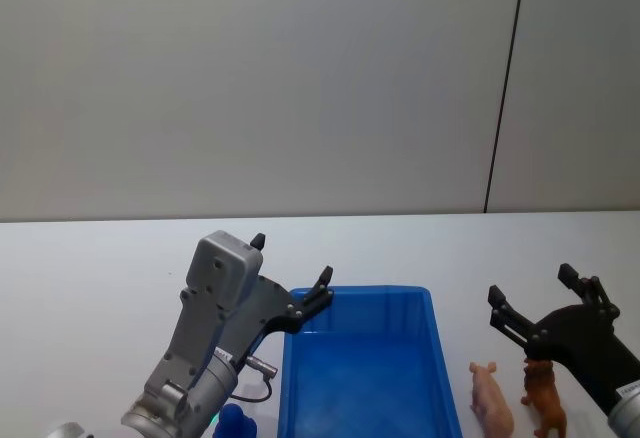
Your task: Pick up the two dolls from the table and place them into the box.
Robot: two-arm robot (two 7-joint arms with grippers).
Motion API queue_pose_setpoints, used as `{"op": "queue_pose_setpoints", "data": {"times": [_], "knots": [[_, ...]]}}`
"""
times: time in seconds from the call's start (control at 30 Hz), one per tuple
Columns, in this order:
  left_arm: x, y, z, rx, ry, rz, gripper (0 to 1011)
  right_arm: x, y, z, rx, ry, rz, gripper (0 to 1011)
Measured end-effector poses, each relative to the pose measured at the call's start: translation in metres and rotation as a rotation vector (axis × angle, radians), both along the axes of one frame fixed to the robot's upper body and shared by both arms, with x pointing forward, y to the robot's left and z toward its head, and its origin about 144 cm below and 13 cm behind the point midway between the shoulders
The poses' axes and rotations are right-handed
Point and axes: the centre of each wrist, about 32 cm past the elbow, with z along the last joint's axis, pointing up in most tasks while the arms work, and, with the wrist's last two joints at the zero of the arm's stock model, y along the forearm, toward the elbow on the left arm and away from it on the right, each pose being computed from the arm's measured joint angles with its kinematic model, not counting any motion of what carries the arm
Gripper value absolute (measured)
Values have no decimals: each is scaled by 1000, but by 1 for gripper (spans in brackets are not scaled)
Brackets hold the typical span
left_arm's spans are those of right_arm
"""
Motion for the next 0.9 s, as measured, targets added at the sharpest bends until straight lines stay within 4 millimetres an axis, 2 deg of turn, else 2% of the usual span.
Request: {"op": "queue_pose_setpoints", "data": {"times": [0.9], "knots": [[0, 0, 0, 0, 0, 0, 1001, 0, 0, 0, 0, 0, 0, 999]]}}
